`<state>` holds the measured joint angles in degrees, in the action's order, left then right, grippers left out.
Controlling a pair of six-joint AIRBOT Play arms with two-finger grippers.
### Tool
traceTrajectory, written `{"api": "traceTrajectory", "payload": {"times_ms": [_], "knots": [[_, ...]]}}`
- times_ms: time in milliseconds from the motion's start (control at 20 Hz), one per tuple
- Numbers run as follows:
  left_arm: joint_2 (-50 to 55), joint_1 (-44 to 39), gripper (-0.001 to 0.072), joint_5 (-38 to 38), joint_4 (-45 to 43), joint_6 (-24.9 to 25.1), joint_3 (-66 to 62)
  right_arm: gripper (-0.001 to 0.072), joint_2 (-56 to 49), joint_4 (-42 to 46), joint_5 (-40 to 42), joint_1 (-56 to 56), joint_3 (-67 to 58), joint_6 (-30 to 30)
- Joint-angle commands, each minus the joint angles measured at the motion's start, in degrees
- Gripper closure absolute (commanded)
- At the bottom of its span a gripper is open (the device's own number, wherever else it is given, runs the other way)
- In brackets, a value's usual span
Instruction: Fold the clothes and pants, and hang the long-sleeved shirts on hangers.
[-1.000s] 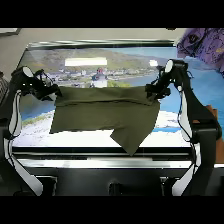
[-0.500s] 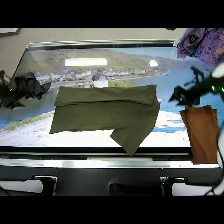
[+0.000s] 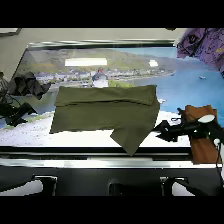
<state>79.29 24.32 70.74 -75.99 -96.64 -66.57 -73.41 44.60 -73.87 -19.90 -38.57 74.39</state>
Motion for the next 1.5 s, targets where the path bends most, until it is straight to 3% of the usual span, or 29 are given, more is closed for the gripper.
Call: {"api": "traceTrajectory", "payload": {"times_ms": [0,200,300,500,700,850,900,1100,1450], "knots": [[-0.4,0.1,0.0039,-0.3,0.1,0.0,1.0,0.0235,0.6,-4.3,3.8,-0.1,6.6,-2.7],[-0.3,0.1,0.0038,-0.3,0.1,0.0,1.0,0.0235,0.6,-9.0,6.6,0.8,9.5,-4.8],[-0.3,0.1,0.0039,-0.3,0.1,0.0,1.0,0.0235,0.6,-9.0,8.7,6.6,9.6,-4.7],[-0.4,0.1,0.0039,-0.2,-0.1,0.0,1.0,0.0236,0.5,-8.1,15.4,16.7,9.6,1.0],[0.0,0.7,0.0039,3.8,0.2,-0.4,1.3,0.0248,-1.0,-8.5,16.4,17.6,9.6,2.0],[0.1,2.7,0.0039,2.2,4.1,3.4,3.9,0.0599,-1.0,-9.0,17.2,17.6,9.6,1.9],[0.1,4.2,0.0039,0.6,8.6,6.3,5.9,0.0682,-1.0,-9.0,17.1,17.6,9.6,1.6],[0.3,9.0,0.0039,-1.9,25.5,20.7,15.5,0.0683,-1.0,-9.1,16.6,17.6,9.6,1.6],[3.3,9.2,0.0039,-1.9,28.6,26.2,19.5,0.0682,-1.0,-10.1,15.5,17.6,9.6,1.5]]}}
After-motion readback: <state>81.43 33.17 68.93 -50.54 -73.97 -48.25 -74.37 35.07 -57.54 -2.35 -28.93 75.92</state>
